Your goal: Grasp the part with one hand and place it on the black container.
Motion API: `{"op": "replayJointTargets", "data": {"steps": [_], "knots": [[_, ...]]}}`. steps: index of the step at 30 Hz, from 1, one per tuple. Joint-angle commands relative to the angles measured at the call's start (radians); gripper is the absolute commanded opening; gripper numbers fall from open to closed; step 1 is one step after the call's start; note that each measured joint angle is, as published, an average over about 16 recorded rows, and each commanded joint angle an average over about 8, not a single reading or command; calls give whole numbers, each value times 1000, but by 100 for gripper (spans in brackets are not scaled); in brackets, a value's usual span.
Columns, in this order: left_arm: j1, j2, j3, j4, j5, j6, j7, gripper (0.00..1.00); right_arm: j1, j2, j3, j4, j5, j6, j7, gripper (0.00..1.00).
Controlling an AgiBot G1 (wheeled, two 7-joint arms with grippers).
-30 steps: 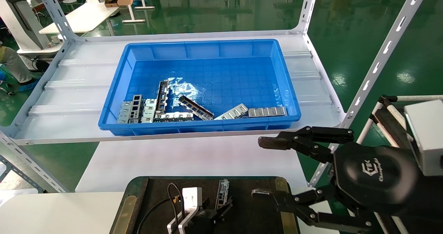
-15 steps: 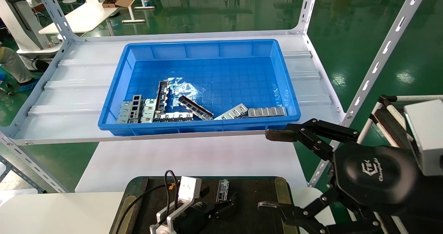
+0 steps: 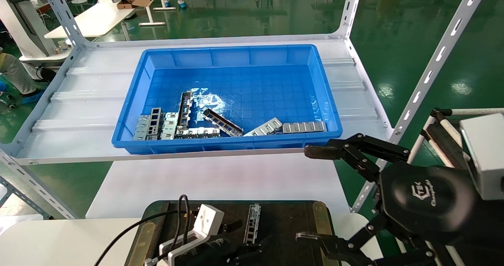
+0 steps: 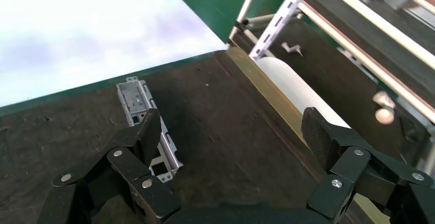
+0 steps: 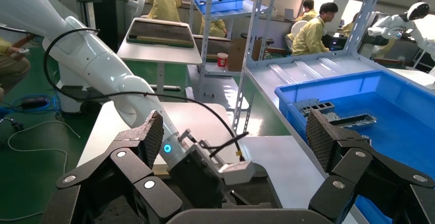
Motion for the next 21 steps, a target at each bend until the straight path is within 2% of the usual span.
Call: {"op": "replayJointTargets", "data": {"steps": [1, 21], "knots": [[4, -21, -18, -9, 3, 42, 14, 100, 0, 0, 0, 0, 0, 0, 0, 100], [91, -167, -214, 26, -141, 441, 190, 100, 0, 0, 0, 0, 0, 0, 0, 100]]}}
